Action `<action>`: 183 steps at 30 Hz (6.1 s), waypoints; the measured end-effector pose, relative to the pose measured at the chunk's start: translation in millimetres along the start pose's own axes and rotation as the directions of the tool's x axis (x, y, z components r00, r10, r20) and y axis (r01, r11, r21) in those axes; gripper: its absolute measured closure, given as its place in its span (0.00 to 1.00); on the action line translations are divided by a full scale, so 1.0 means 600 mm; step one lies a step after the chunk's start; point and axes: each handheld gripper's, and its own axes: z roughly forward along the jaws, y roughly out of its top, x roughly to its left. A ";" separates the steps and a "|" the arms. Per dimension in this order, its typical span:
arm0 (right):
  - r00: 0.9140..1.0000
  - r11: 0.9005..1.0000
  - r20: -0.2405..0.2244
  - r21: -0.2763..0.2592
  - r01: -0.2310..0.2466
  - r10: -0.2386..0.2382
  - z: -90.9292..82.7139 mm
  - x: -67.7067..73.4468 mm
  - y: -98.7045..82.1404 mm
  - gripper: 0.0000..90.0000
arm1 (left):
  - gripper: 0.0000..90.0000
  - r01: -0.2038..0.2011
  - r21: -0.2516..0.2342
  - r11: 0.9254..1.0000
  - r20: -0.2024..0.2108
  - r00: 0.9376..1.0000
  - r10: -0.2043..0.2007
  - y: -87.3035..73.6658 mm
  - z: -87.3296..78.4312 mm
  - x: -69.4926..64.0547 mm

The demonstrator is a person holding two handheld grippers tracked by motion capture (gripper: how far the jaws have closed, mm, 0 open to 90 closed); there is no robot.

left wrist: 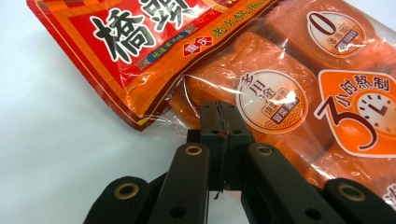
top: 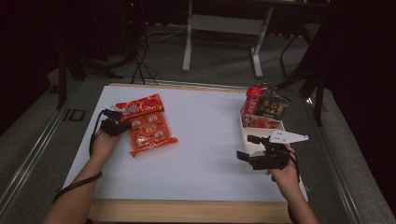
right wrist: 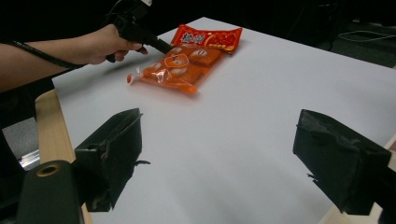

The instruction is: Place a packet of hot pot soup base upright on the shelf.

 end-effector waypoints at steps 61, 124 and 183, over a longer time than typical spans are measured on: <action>1.000 1.000 -0.009 0.012 -0.012 0.012 0.003 -0.005 -0.005 0.17 | 1.00 -0.160 -0.018 0.987 0.076 0.984 0.160 0.103 0.083 -0.084; 1.000 1.000 -0.009 -0.003 0.006 -0.006 0.002 0.000 -0.002 0.17 | 1.00 -0.378 -0.033 0.925 0.442 0.825 0.353 0.047 0.059 -0.318; 0.990 0.994 0.083 0.018 0.111 -0.113 0.010 0.029 -0.005 0.12 | 0.42 -0.114 -0.034 0.993 0.423 0.898 0.118 0.026 0.042 -0.184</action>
